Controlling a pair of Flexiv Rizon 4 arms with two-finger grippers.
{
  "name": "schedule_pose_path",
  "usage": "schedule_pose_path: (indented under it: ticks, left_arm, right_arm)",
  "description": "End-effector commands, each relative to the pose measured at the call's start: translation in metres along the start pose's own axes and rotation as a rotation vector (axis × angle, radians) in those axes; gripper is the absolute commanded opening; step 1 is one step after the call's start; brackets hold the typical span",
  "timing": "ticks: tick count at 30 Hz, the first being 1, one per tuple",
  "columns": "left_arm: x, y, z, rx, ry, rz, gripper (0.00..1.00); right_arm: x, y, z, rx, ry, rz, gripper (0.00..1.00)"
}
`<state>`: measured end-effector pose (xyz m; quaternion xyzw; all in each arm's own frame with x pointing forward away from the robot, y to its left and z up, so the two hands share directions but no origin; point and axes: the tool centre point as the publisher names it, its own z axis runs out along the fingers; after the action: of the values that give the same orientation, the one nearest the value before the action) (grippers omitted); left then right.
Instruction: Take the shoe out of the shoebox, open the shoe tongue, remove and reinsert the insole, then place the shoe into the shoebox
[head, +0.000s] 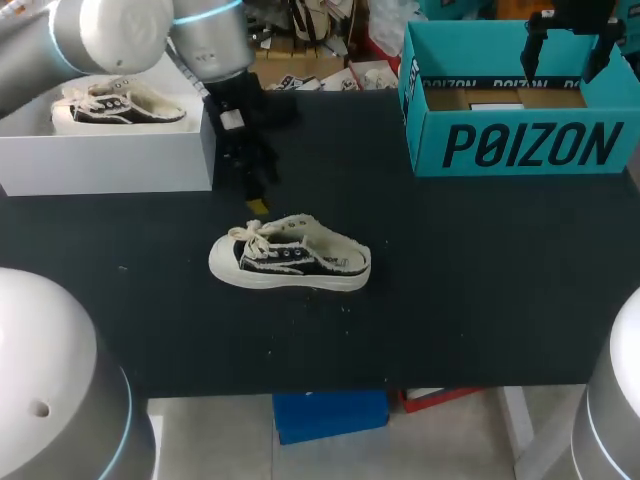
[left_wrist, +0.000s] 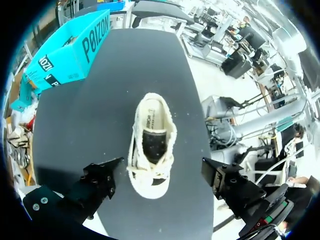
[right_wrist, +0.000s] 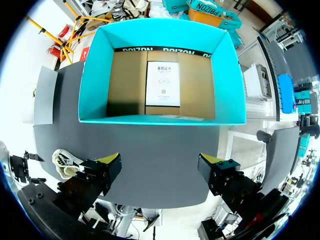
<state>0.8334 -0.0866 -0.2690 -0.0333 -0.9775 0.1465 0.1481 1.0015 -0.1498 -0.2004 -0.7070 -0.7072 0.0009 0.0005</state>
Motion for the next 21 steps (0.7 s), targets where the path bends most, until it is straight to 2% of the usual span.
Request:
schedule_pose_path:
  ticks: [1, 4, 7, 21]
  left_arm:
    - [0.022, 0.037, -0.017, 0.182, -0.130, -0.010, 1.00]
    - [0.027, 0.051, -0.026, 0.224, -0.133, -0.012, 1.00]
    - [0.030, 0.062, -0.032, 0.209, -0.113, 0.011, 1.00]
    - [0.030, 0.062, -0.032, 0.209, -0.113, 0.011, 1.00]
  right_arm:
    - [0.000, 0.000, 0.000, 0.000, 0.000, 0.000, 1.00]
    - [0.000, 0.000, 0.000, 0.000, 0.000, 0.000, 1.00]
    - [0.000, 0.000, 0.000, 0.000, 0.000, 0.000, 1.00]
    - [0.000, 0.000, 0.000, 0.000, 0.000, 0.000, 1.00]
